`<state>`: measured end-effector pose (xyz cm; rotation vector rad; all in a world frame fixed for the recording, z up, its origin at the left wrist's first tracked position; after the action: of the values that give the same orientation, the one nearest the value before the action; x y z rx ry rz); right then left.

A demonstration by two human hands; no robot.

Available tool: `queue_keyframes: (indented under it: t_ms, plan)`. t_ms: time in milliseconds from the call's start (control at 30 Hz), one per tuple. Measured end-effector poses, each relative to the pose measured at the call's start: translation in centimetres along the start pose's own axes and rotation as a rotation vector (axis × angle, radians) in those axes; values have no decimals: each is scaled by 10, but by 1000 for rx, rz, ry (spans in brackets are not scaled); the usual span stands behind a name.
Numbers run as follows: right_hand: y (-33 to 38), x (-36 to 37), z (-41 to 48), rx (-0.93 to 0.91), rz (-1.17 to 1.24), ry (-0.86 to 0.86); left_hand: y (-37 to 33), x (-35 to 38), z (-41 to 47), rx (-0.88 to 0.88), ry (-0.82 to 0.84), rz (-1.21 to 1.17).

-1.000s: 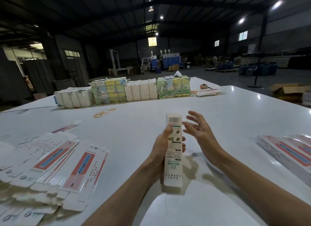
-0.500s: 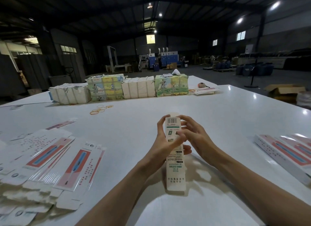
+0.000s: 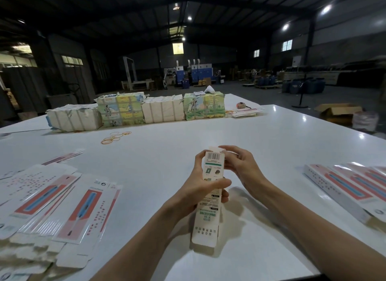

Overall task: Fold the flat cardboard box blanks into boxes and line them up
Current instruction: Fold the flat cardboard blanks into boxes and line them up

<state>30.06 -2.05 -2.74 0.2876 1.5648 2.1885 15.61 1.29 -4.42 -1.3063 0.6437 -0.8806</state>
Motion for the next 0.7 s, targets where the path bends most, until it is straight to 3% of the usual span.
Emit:
queue_keyframes:
  t_ms: [233, 400, 700]
  plan:
    - [20, -1, -6, -172, -216, -45, 2, -1, -2, -58, -13, 7]
    - [26, 2, -8, -78, 62, 91, 0, -4, -3, -49, -30, 49]
    - [21, -2, -4, 14, 146, 73, -6, -5, -2, 1, -15, 143]
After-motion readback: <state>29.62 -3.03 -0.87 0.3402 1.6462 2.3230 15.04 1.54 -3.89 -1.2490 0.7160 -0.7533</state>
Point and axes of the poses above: each hand's wrist, its own z-axis towards the middle knuckle, its own x-axis out of the palm, y = z × x, the point moved 7 cm from there along z, towards the middle knuckle, and after that the axes turned 7 degrees about -z, right-handed, at the moved point
